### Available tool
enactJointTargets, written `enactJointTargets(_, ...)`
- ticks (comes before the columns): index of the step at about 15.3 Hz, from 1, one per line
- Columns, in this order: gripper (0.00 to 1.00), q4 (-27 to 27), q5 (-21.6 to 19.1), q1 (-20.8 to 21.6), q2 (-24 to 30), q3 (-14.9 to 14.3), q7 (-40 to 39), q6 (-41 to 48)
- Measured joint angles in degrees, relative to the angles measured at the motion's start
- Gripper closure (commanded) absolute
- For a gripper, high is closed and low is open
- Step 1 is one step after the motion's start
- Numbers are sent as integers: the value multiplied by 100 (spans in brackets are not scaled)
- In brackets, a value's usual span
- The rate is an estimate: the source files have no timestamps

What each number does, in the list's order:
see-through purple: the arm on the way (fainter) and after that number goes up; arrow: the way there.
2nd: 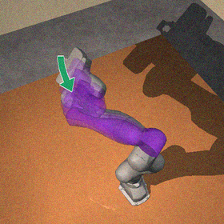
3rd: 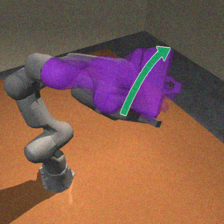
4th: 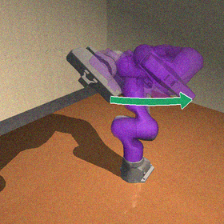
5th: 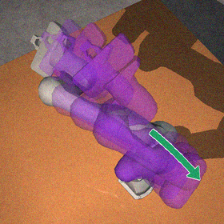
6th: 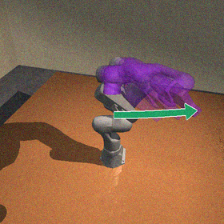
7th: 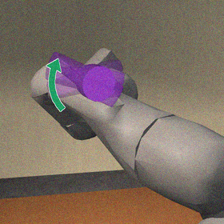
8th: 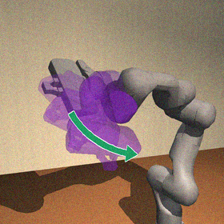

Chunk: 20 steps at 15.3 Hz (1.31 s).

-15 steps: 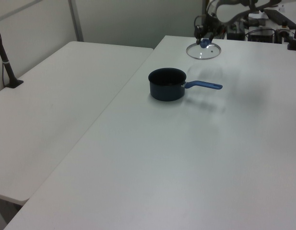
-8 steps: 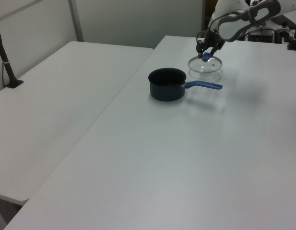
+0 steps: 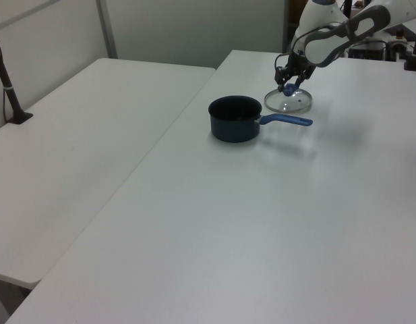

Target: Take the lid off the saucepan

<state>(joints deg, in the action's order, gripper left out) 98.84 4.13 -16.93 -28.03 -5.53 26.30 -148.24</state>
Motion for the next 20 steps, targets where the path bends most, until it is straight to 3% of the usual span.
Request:
enactJointTargets(1,21,2,-15,-1,0,0,0,0)
enactJointTargets(6,0,103,-89,-4,-20,1,1,0)
enactJointTargets(10,0,85,-152,-1,5,8,1,72)
enactJointTargets(13,0,-61,-154,104,211,48,1,802)
enactJointTargets(20,0,-246,-173,1183,1716,213,57,3019)
